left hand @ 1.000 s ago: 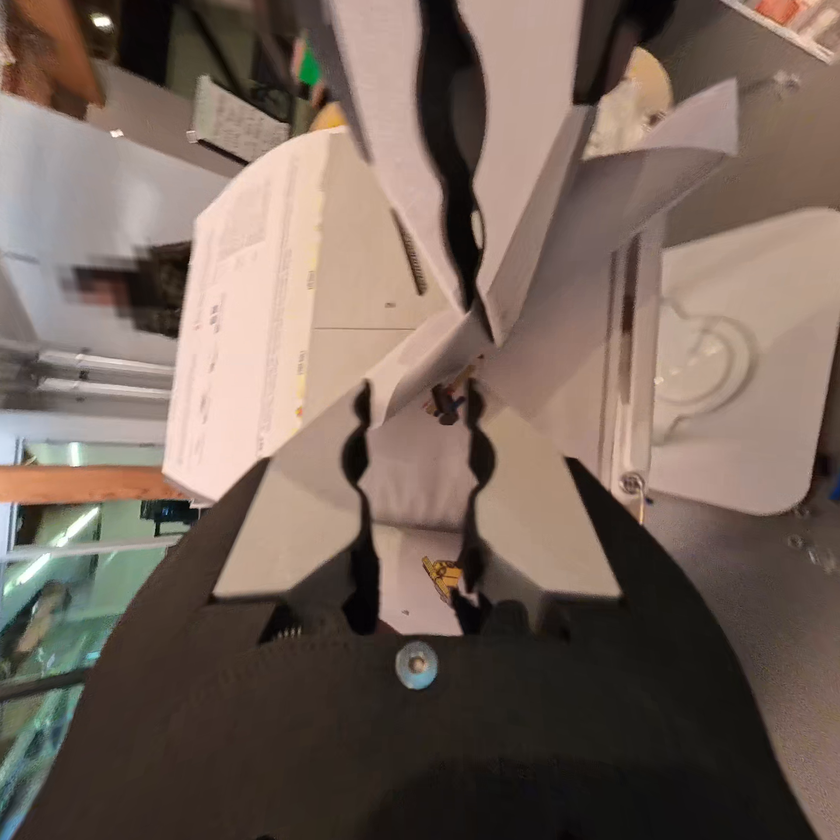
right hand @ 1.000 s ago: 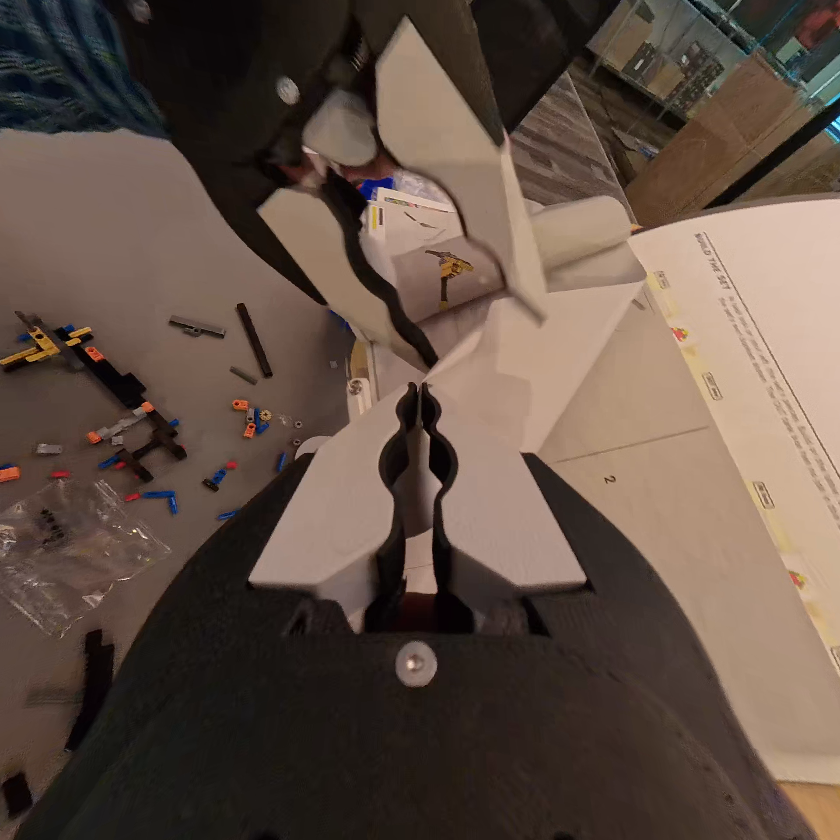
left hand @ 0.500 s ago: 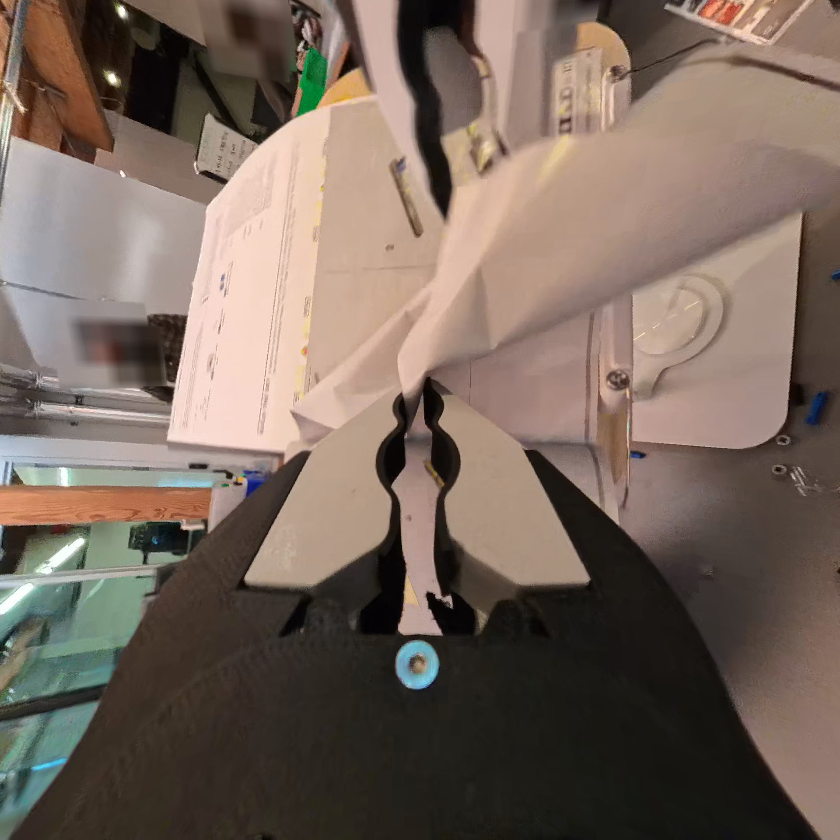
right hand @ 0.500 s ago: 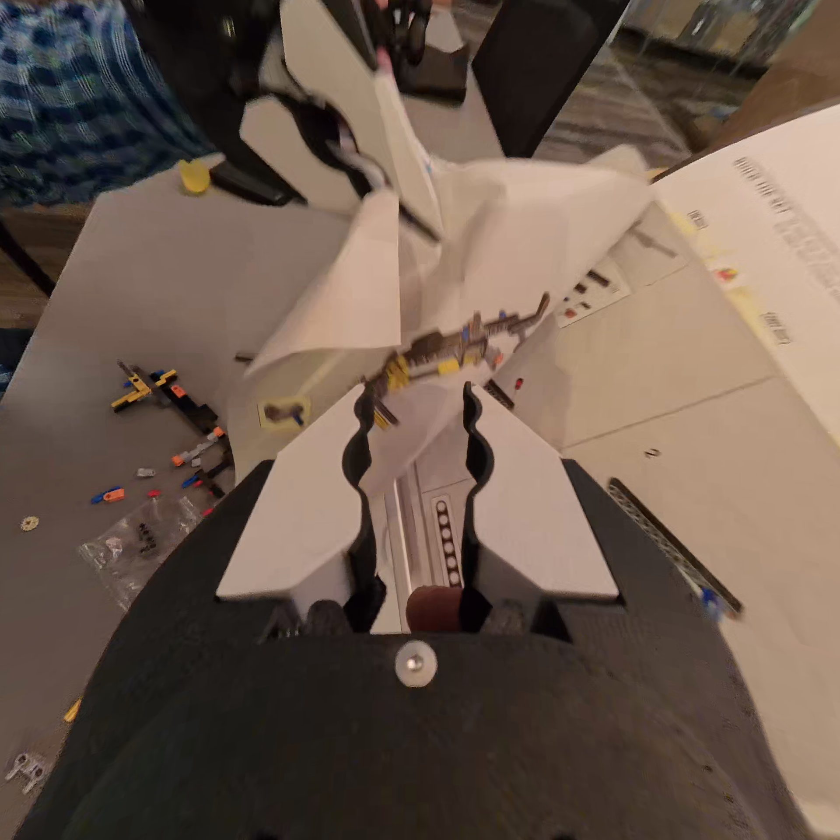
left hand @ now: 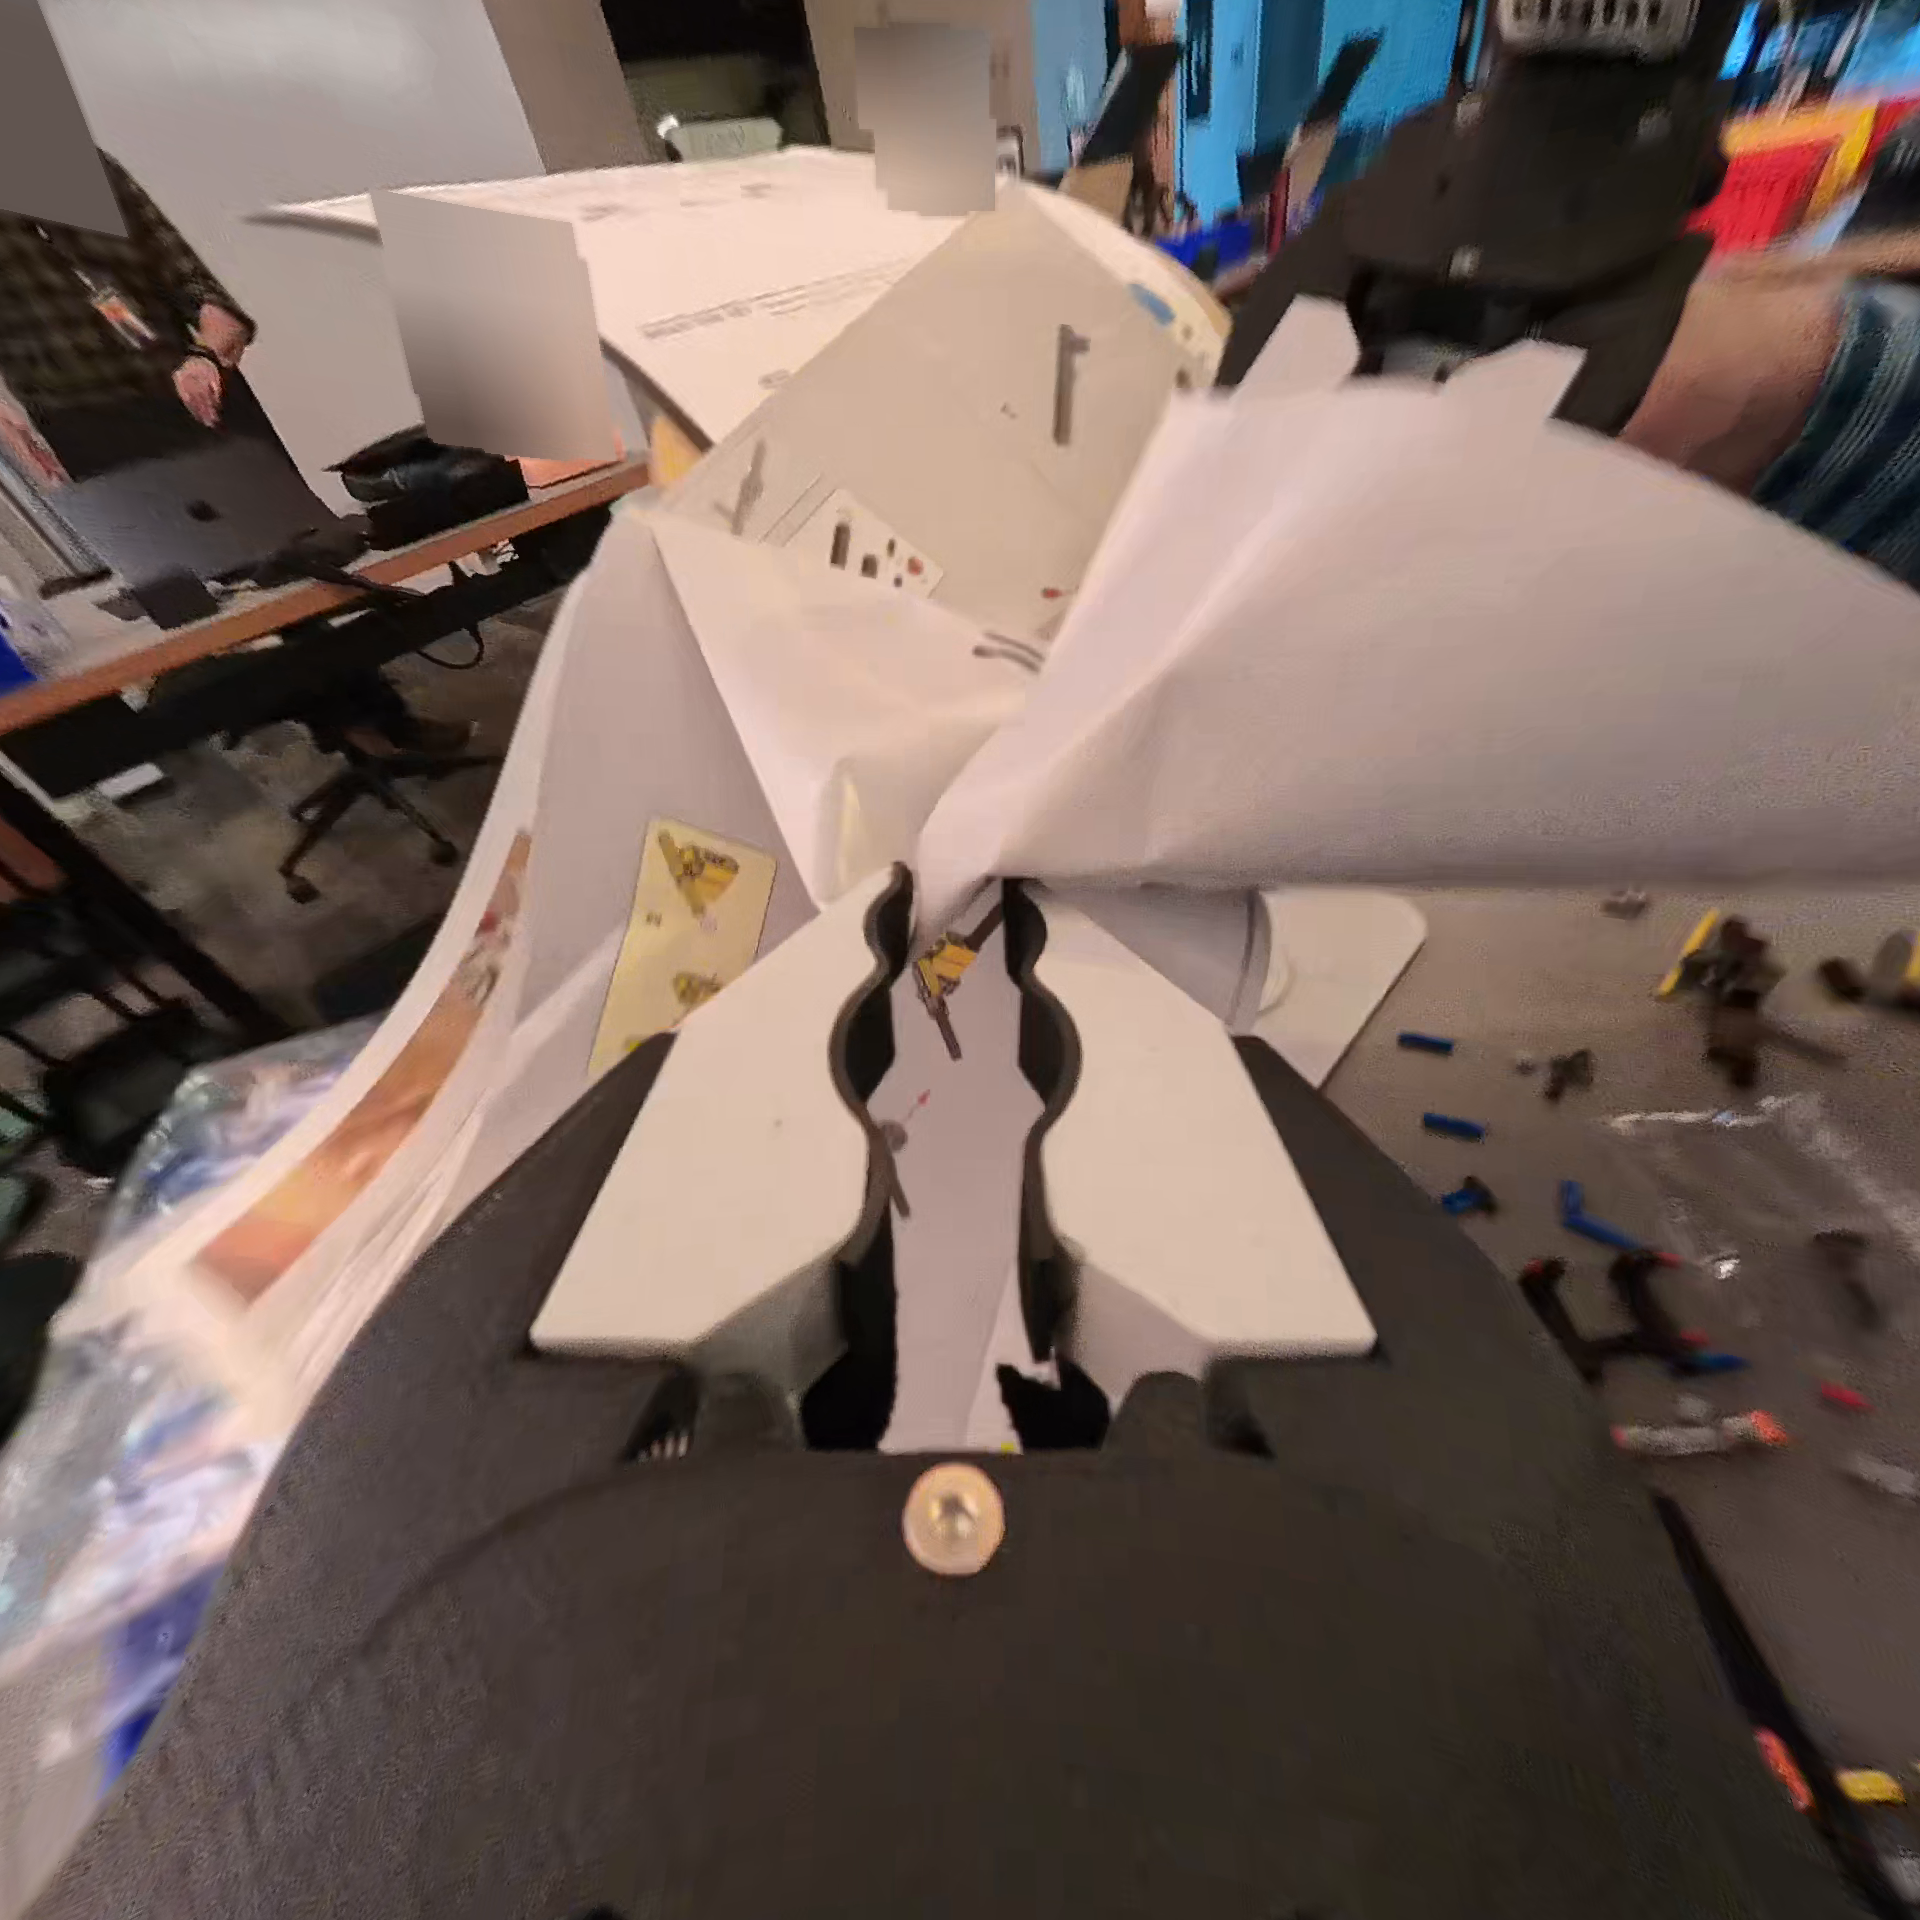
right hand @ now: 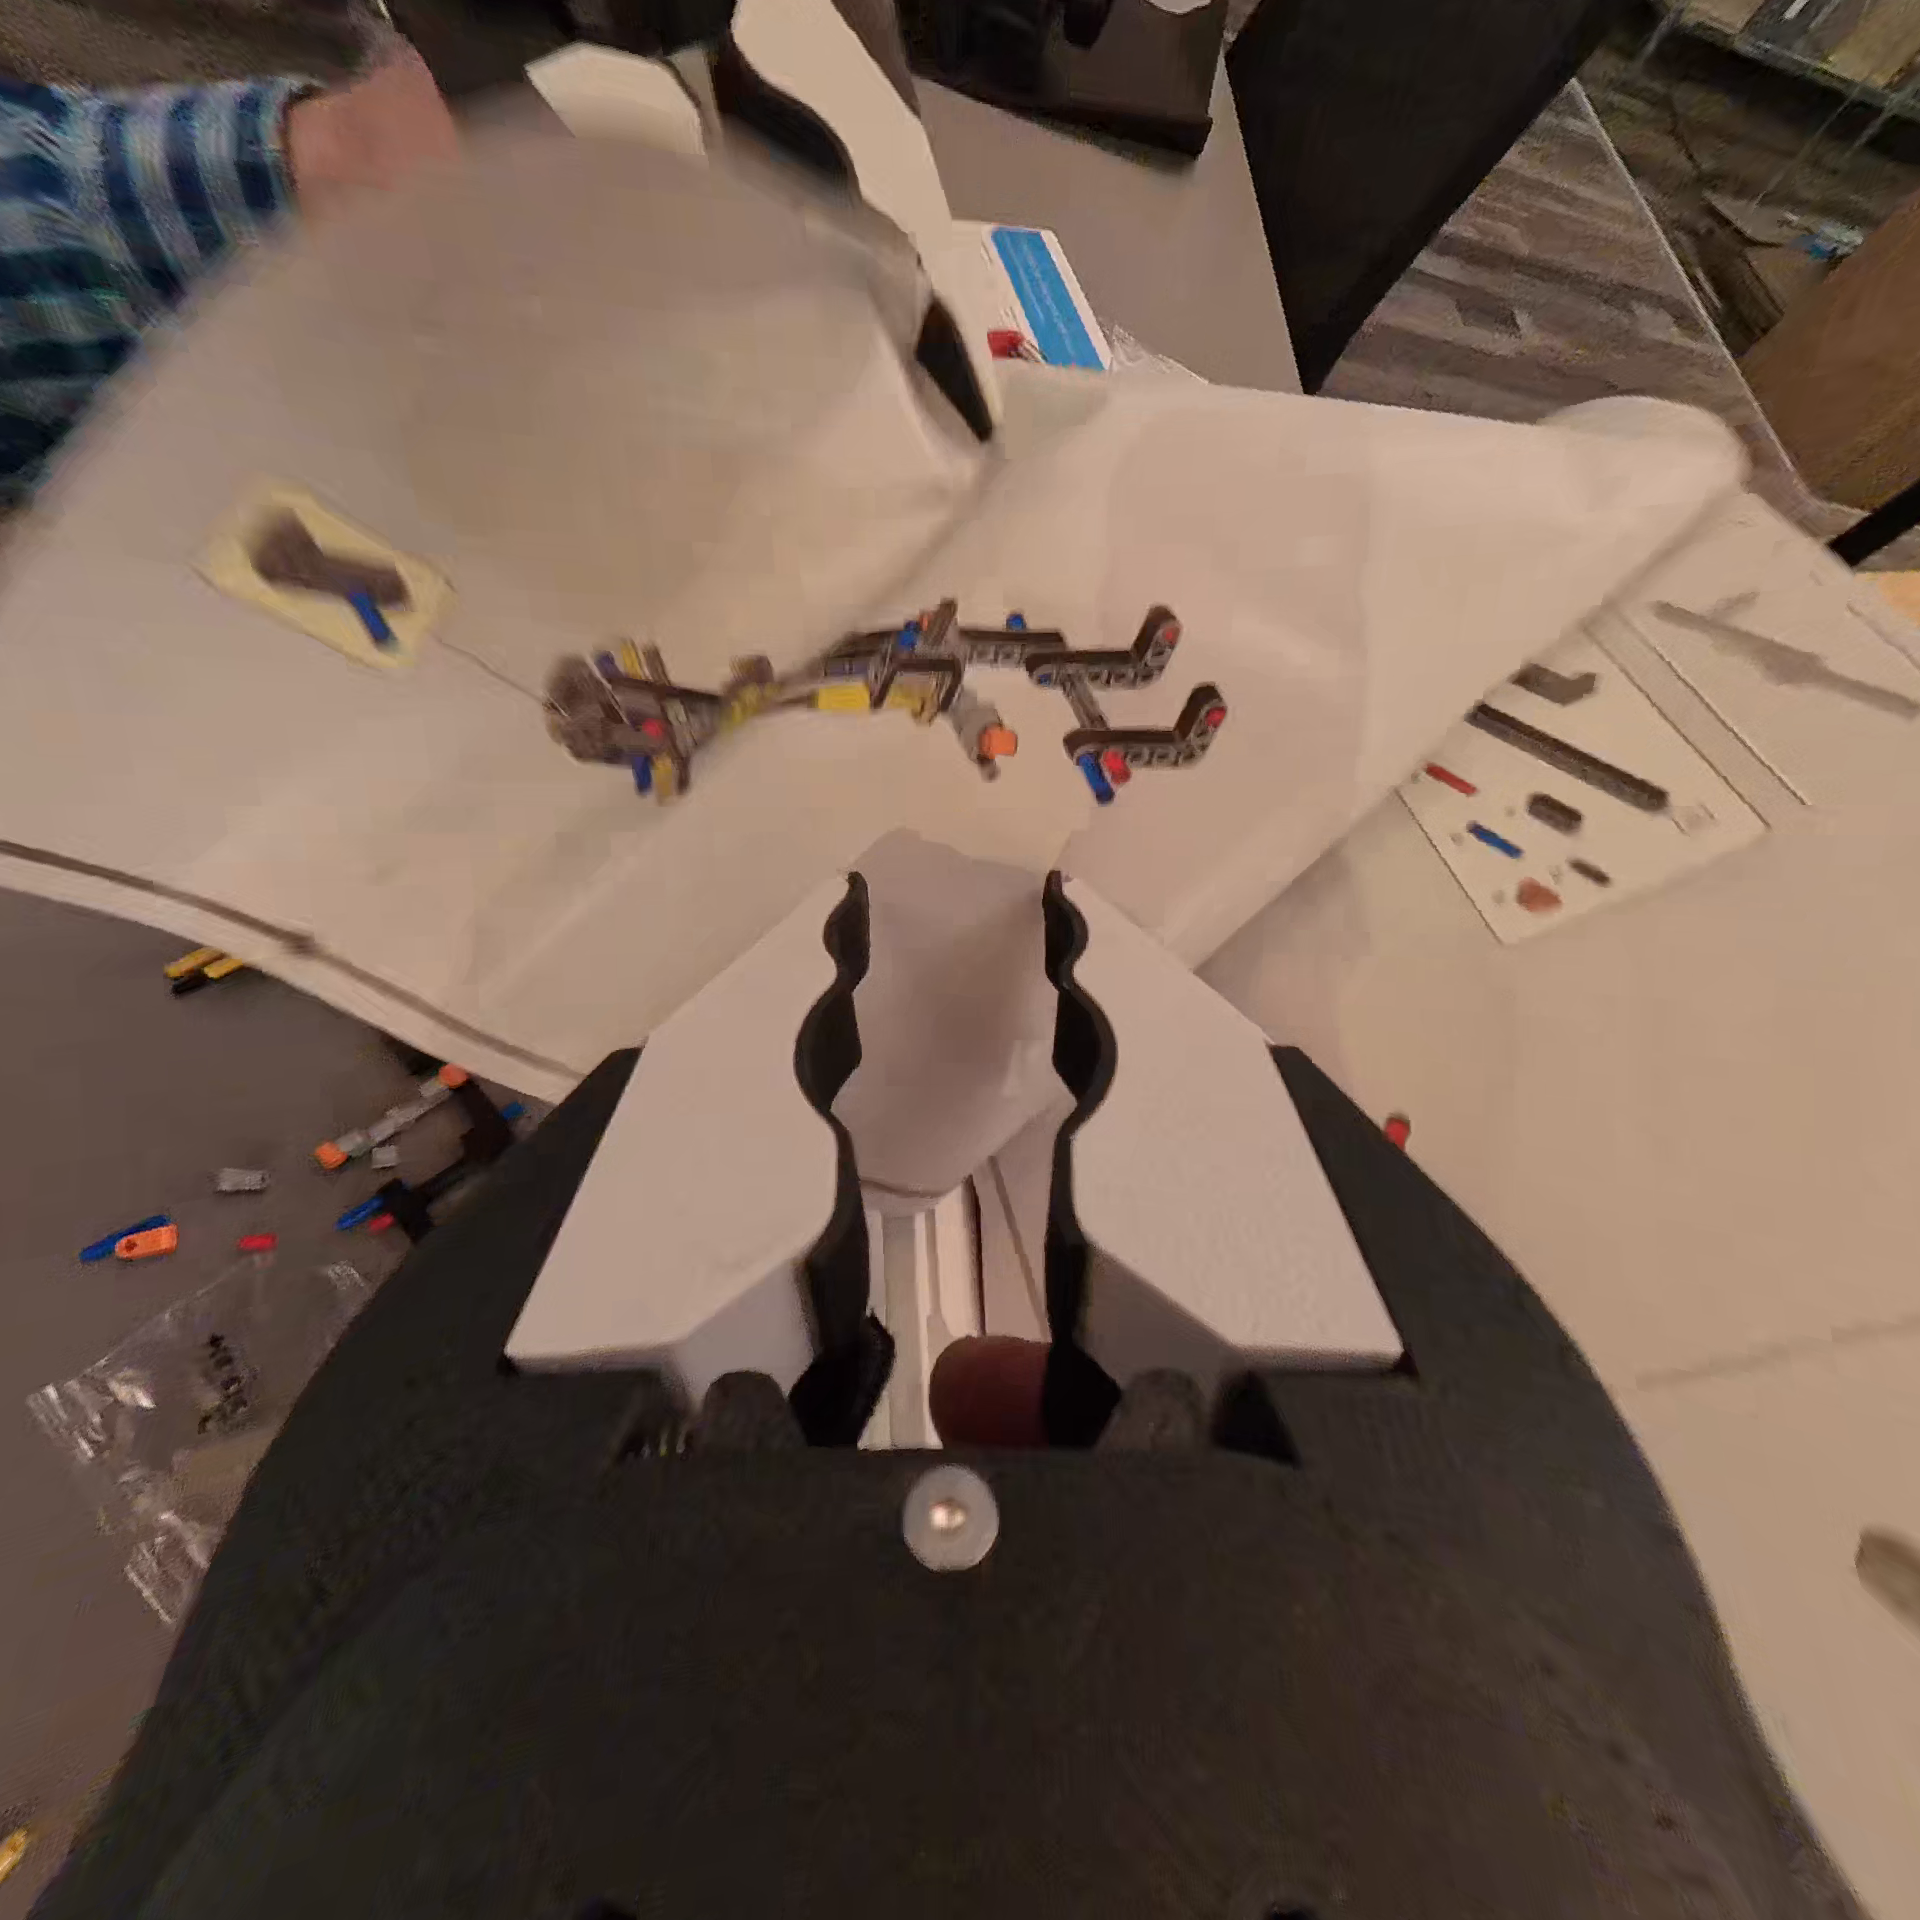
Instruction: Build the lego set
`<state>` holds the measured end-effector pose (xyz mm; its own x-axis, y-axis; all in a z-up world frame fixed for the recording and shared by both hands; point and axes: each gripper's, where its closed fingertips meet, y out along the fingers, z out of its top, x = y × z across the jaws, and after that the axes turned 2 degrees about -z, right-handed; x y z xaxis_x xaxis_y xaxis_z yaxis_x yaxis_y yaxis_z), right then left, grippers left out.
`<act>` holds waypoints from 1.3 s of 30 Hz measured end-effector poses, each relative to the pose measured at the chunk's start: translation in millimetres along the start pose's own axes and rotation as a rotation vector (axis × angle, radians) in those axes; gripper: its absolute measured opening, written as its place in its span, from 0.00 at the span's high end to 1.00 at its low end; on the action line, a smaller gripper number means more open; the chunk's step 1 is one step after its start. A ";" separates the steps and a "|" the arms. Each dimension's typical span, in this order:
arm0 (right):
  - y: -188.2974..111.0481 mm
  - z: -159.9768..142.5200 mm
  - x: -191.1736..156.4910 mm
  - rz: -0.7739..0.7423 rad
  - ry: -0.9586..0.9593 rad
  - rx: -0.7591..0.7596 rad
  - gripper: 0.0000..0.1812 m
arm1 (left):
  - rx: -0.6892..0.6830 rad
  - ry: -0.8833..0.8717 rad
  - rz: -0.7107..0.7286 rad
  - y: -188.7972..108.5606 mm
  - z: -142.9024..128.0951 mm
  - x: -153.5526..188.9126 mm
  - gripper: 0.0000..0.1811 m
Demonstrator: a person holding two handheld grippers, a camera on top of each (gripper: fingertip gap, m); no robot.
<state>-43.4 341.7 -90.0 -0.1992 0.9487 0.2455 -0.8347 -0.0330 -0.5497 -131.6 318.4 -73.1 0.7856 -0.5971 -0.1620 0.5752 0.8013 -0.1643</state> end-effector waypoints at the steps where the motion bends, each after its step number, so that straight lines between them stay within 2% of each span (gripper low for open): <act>1: 3.6 -3.2 0.6 -0.010 -0.014 -0.022 0.82 | 0.019 -0.037 -0.010 -4.4 -2.2 -0.9 0.90; 3: 10.0 -6.4 1.5 -0.022 -0.027 -0.050 0.82 | 0.043 -0.083 -0.010 -10.6 -3.9 -6.1 0.84; 4: 12.7 -7.5 1.5 -0.024 -0.031 -0.060 0.82 | 0.066 -0.107 0.002 -13.1 -1.2 -10.6 0.70; 6: 18.0 -15.6 9.0 -0.069 -0.053 -0.110 0.83 | 0.088 -0.156 -0.010 -14.2 1.9 -15.3 0.60; 8: 22.1 -21.1 17.3 -0.101 -0.029 -0.130 0.84 | 0.050 -0.129 -0.020 -9.8 -4.4 -15.5 0.73; 9: 23.0 -21.8 19.5 -0.103 -0.012 -0.125 0.84 | 0.032 -0.127 -0.013 -7.7 -7.4 -17.5 0.72; 12: 21.9 -21.7 25.2 -0.139 -0.024 -0.123 0.89 | 0.052 -0.239 -0.045 -14.6 -6.7 -16.5 0.54; 16: 22.7 -20.1 25.6 -0.139 -0.032 -0.129 0.88 | 0.151 -0.446 -0.244 -37.0 -3.5 14.0 0.41; 18: 22.5 -18.6 26.2 -0.140 -0.031 -0.124 0.88 | 0.196 -0.538 -0.343 -48.3 -5.7 30.3 0.37; 20: 22.9 -18.4 25.7 -0.143 -0.031 -0.125 0.87 | 0.205 -0.569 -0.388 -52.3 -8.2 46.4 0.31; 23: 23.5 -18.7 23.9 -0.144 -0.030 -0.128 0.86 | 0.147 -0.500 -0.364 -43.6 -7.3 64.8 0.26; 24: 23.9 -18.3 23.0 -0.141 -0.029 -0.129 0.85 | 0.128 -0.488 -0.338 -38.9 -5.3 65.0 0.29; 25: 24.3 -17.3 21.5 -0.135 -0.029 -0.128 0.84 | 0.105 -0.476 -0.287 -33.0 -6.1 59.6 0.42; 28: 22.4 -13.4 20.3 -0.123 -0.061 -0.145 0.83 | 0.022 -0.486 -0.226 -18.8 -19.8 48.3 0.95; 29: 18.8 -9.5 24.3 -0.132 -0.073 -0.145 0.81 | 0.018 -0.479 -0.186 -17.3 -23.7 40.7 1.00; 32: 1.9 8.7 48.9 -0.186 -0.130 -0.159 0.74 | 0.031 -0.447 -0.138 -24.8 -19.0 27.4 1.00; 35: -6.1 33.3 80.7 -0.202 -0.207 -0.197 0.66 | -0.014 -0.386 -0.088 -34.5 -15.4 15.5 1.00; 39: 10.3 56.7 109.8 -0.076 -0.253 -0.315 0.59 | -0.036 -0.412 -0.010 -50.8 -21.4 -11.7 1.00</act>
<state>-103.0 427.8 -23.4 -0.2963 0.8360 0.4620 -0.6620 0.1690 -0.7303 -174.9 283.9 -83.6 0.8100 -0.5345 0.2413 0.5804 0.7895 -0.1995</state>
